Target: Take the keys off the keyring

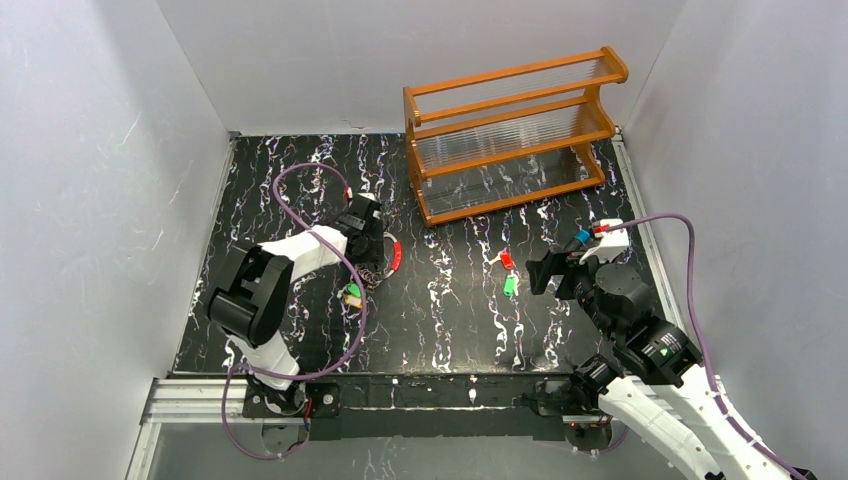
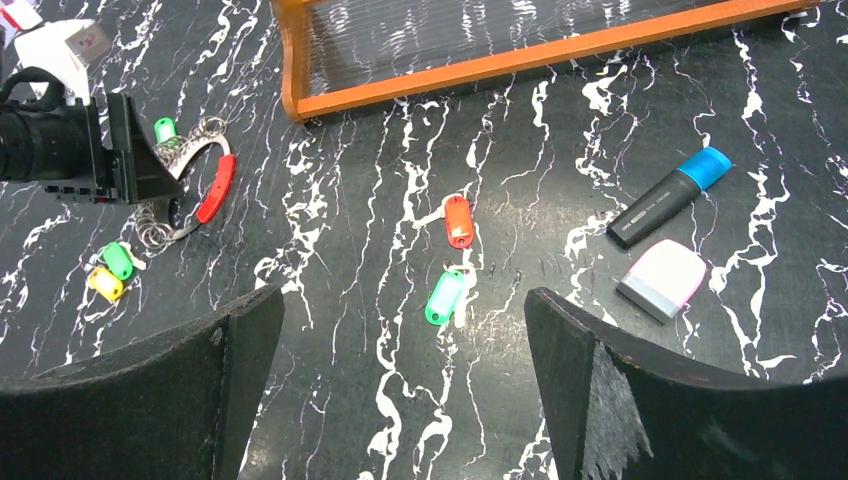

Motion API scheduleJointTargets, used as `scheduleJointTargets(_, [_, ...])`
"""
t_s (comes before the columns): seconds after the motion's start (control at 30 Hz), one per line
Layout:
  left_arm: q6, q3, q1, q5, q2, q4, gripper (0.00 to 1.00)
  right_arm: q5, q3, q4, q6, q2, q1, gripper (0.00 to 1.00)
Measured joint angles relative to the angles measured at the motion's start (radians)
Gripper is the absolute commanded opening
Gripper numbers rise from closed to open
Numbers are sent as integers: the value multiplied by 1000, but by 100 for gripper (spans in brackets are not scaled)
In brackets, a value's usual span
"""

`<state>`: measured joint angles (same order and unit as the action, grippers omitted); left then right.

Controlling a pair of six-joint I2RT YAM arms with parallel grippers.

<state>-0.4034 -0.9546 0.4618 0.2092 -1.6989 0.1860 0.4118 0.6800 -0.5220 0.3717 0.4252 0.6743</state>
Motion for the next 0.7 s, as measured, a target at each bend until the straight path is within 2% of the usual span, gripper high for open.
scheduleJointTargets(0.13, [6,-14,38,18,-16,-7,32,-7,0,0,0,0,0,99])
scheduleJointTargets(0.3, [14,-40,121,34,-41,-16,21,-20,0,0,7,0,0,99])
scheduleJointTargets(0.53, [80,-58,272,26,-54,-19,15,-39,0,0,14,11,0,99])
scheduleJointTargets(0.63, [147,-69,341,-13,-60,-20,15,-56,0,0,16,35,0,99])
scheduleJointTargets(0.7, [192,-68,371,-49,-59,-23,20,-71,0,1,18,54,0,99])
